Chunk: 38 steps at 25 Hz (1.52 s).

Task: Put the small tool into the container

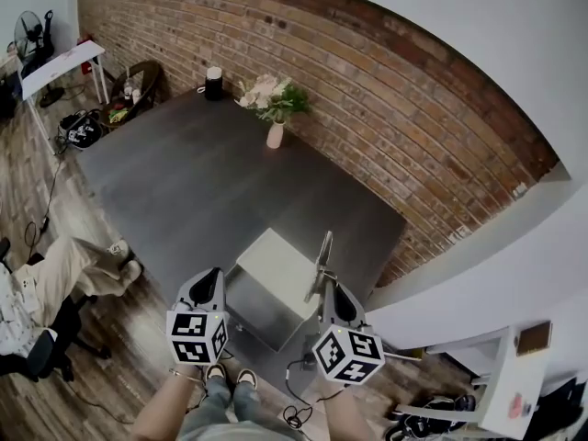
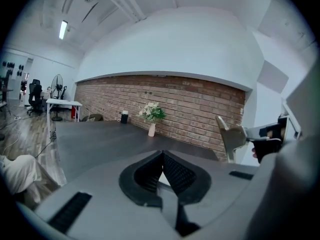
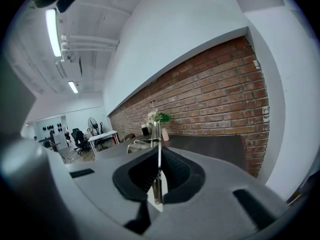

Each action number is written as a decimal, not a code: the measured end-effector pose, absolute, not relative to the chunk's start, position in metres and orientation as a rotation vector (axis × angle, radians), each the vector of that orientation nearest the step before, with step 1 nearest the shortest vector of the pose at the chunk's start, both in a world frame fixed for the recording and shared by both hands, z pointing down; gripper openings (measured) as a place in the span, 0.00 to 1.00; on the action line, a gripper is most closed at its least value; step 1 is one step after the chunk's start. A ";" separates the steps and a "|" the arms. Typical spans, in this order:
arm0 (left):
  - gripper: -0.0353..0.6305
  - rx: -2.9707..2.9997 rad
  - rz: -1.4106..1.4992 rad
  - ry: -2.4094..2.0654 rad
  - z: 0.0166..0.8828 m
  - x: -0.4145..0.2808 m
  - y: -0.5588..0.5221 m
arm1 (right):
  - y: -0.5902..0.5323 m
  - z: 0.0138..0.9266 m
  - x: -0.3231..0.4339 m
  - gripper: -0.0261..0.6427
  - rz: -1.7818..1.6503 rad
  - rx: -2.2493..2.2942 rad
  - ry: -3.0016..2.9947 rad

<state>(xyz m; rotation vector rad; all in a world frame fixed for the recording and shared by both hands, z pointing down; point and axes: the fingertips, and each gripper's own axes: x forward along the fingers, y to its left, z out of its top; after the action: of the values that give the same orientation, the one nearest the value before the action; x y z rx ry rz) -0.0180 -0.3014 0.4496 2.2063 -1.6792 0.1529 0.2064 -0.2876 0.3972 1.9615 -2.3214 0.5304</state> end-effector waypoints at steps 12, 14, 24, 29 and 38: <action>0.06 2.055 0.213 -1.680 0.517 -0.053 -0.281 | -0.288 0.452 0.168 0.05 0.566 1.766 -2.281; 0.06 2.037 0.214 -1.688 0.523 -0.059 -0.280 | -0.287 0.461 0.162 0.05 0.566 1.724 -2.277; 0.06 1.929 0.206 -1.723 0.557 -0.080 -0.270 | -0.283 0.500 0.127 0.05 0.548 1.470 -2.273; 0.06 1.878 0.194 -1.743 0.571 -0.095 -0.261 | -0.279 0.518 0.107 0.05 0.505 1.330 -2.264; 0.06 1.812 0.171 -1.772 0.590 -0.119 -0.251 | -0.272 0.545 0.083 0.05 0.444 1.151 -2.205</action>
<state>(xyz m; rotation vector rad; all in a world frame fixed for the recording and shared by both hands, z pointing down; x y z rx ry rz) -0.1194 -0.2508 0.5905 1.8119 -1.7722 0.1715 0.0830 -0.2724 0.5454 1.1514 -2.2051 0.4438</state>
